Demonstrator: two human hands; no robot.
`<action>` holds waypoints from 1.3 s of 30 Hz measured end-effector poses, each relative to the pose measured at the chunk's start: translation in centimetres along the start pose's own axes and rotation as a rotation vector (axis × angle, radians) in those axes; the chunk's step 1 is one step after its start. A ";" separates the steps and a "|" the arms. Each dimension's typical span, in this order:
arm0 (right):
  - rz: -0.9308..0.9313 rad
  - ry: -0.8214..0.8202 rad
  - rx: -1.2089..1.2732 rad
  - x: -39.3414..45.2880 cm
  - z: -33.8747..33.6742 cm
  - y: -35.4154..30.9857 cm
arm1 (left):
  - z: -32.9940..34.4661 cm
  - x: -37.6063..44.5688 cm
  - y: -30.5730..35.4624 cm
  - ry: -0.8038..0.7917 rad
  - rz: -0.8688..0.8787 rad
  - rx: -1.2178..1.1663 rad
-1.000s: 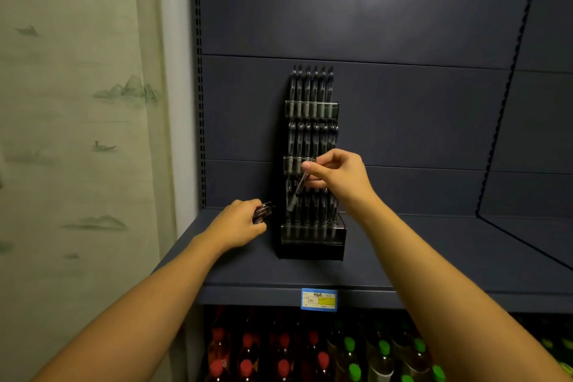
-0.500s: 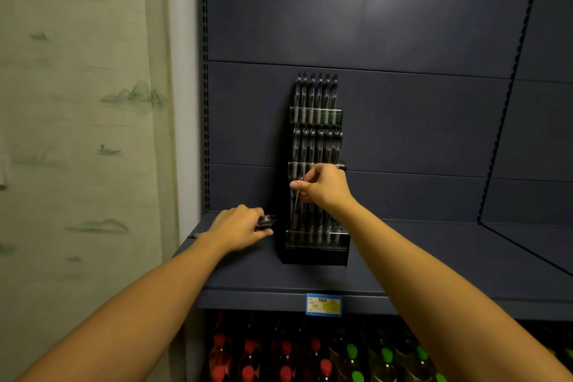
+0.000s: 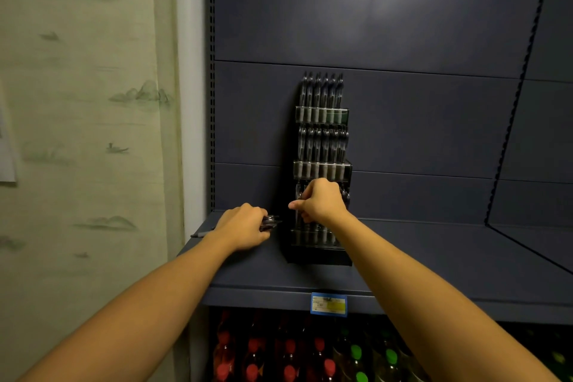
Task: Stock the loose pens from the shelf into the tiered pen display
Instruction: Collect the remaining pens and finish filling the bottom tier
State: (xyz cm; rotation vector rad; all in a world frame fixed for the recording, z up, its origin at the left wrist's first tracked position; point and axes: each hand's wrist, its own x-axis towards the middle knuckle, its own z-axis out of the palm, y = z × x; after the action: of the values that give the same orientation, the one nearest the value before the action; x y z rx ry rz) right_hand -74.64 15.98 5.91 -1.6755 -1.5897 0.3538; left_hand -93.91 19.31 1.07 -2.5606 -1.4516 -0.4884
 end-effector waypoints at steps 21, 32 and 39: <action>0.055 -0.117 0.335 -5.2 2.0 -0.3 | 1.0 0.5 1.6 -0.004 -0.053 -0.214; 0.066 0.053 0.488 -4.9 1.3 1.4 | 1.5 0.2 1.1 -0.054 -0.085 -0.243; -0.032 -0.125 0.583 -4.8 0.7 2.6 | 1.1 0.5 2.0 -0.031 -0.058 -0.288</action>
State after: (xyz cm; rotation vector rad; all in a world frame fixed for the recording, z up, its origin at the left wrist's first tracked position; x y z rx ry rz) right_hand -74.11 11.93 2.18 -1.1941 -1.4166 0.8304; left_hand -91.72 18.98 0.32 -2.7585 -1.5727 -0.7177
